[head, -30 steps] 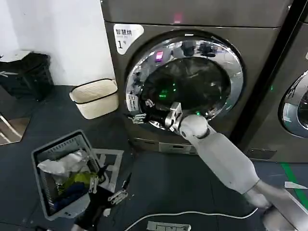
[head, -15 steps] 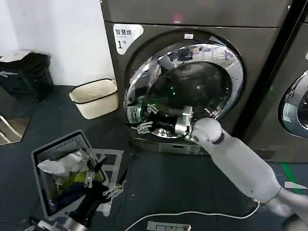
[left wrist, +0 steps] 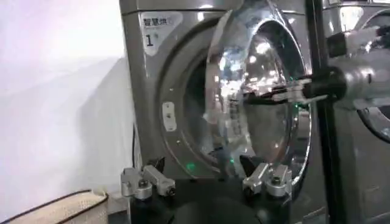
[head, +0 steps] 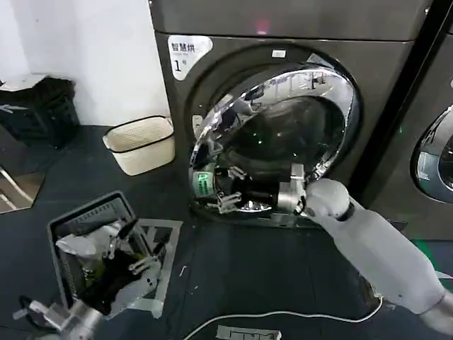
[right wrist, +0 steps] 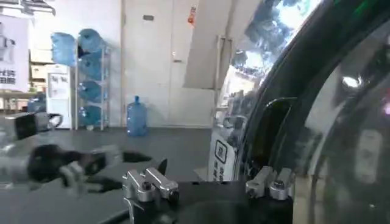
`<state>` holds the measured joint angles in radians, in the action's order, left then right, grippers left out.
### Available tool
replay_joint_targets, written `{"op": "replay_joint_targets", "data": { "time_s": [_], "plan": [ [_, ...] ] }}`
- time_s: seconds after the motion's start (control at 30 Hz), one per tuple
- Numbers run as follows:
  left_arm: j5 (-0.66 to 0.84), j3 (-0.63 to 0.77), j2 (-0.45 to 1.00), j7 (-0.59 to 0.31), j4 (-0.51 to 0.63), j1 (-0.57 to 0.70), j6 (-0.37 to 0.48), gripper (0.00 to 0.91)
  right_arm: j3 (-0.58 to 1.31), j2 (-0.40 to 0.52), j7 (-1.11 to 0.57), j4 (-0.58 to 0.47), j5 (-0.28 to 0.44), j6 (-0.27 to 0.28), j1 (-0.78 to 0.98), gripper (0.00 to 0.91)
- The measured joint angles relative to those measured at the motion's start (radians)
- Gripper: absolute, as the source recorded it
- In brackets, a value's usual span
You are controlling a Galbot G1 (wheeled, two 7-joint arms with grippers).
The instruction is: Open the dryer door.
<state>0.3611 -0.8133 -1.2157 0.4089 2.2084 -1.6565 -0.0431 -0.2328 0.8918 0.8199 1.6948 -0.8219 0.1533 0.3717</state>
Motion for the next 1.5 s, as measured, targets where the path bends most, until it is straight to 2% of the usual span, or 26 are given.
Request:
{"op": "replay_joint_targets", "data": {
  "time_s": [0.5,0.83,1.17,1.33,1.5],
  "plan": [
    [0.107,0.061,0.146,-0.042,-0.1,0.194,0.076,0.907,0.084,-0.12,0.097,0.123,-0.015,-0.041,0.102,0.907],
    [0.18,0.181,0.232,-0.018,-0.193,0.378,0.112,0.907,0.283,-0.227,0.109,0.249,-0.032,-0.069,0.304,0.907],
    [0.165,0.371,0.234,0.004,-0.275,0.564,0.122,0.907,0.703,-0.272,0.024,0.308,-0.075,-0.111,0.683,0.907],
    [0.162,0.479,0.217,0.014,-0.289,0.637,0.116,0.907,0.995,-0.235,-0.012,0.351,-0.081,-0.123,0.941,0.907],
    [0.153,0.575,0.196,0.019,-0.315,0.694,0.106,0.907,1.264,-0.153,-0.076,0.395,-0.077,-0.158,1.188,0.907]
  ]
}}
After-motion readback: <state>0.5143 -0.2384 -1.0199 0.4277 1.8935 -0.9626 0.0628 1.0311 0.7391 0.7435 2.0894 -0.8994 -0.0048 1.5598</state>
